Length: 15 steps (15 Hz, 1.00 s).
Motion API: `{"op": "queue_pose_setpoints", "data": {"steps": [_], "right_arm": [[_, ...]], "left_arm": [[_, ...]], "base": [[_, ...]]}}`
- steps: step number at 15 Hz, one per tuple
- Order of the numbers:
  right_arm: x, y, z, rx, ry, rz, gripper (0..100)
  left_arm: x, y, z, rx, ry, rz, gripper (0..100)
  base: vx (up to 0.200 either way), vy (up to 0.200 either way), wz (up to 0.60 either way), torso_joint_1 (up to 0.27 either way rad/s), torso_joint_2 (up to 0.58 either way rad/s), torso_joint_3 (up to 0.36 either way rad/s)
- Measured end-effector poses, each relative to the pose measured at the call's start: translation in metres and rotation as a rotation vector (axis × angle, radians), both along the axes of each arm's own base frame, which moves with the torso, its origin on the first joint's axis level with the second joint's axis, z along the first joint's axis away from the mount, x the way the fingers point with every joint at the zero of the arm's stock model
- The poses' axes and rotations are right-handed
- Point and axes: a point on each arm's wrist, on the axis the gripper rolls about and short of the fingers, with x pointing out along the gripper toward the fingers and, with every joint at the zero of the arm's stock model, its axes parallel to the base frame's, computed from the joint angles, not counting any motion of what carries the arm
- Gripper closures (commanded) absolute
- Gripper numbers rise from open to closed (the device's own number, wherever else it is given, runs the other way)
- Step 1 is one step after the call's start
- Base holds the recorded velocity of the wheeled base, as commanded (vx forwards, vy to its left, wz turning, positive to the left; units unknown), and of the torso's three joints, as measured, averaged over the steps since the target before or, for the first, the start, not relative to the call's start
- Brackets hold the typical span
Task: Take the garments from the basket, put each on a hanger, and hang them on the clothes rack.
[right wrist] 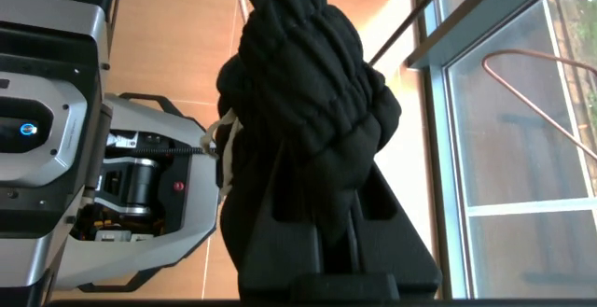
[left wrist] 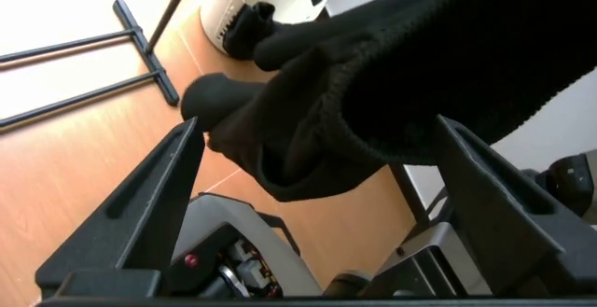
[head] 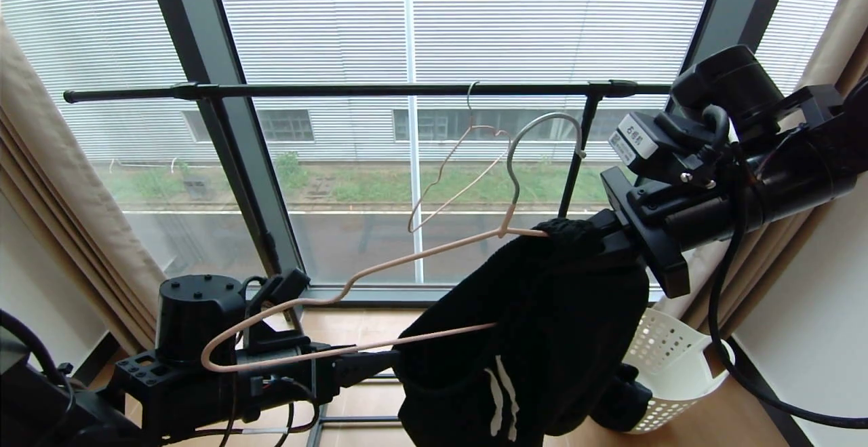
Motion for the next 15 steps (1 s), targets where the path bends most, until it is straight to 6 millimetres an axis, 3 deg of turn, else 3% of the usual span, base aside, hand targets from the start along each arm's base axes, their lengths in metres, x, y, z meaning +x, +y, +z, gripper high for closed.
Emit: {"op": "queue_pose_setpoints", "data": {"steps": [8,9,15], "right_arm": [[-0.004,0.004,0.002,0.034,0.012,0.044,100],[-0.005,0.005,0.002,0.033,0.013,0.046,100],[-0.006,-0.001,-0.001,0.029,0.022,0.031,100]], "left_arm": [[-0.003,-0.014,-0.012,0.042,0.025,-0.011,0],[-0.003,-0.015,-0.012,0.046,0.024,-0.009,100],[0.001,-0.013,-0.008,0.019,-0.026,0.012,100]], "base": [[0.0,0.0,0.0,0.0,0.0,0.0],[0.0,0.0,0.0,0.0,0.0,0.0],[0.0,0.0,0.0,0.0,0.0,0.0]]}}
